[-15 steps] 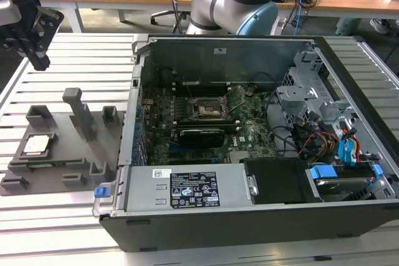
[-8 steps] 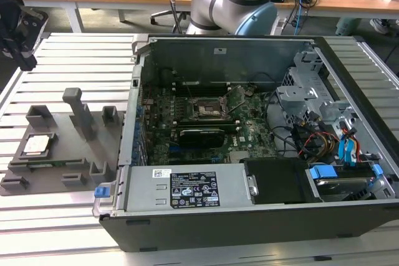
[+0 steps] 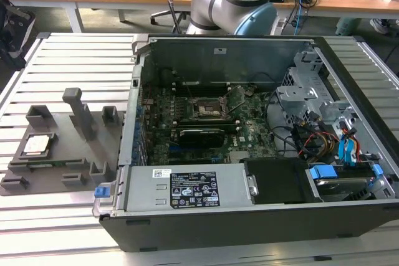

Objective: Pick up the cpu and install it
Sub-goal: 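Reach for the cpu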

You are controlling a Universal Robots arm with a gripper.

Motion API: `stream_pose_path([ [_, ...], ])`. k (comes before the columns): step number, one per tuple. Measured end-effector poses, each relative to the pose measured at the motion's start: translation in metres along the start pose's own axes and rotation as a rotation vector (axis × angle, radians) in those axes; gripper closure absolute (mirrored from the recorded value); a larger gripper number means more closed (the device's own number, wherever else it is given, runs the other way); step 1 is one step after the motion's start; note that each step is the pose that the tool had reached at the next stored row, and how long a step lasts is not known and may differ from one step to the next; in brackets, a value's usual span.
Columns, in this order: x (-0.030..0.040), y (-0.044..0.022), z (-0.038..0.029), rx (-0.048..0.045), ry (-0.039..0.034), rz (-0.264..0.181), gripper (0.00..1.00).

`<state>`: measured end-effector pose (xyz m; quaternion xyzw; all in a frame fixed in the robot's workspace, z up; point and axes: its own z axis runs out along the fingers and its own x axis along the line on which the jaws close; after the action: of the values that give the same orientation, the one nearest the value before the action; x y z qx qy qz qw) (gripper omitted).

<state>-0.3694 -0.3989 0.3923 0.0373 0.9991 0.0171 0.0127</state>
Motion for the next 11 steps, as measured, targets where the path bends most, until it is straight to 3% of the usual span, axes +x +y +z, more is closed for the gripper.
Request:
stream_pose_path([
  [11,0.0235,-0.0017,-0.0005,0.0001,0.0001,0.000,0.89],
])
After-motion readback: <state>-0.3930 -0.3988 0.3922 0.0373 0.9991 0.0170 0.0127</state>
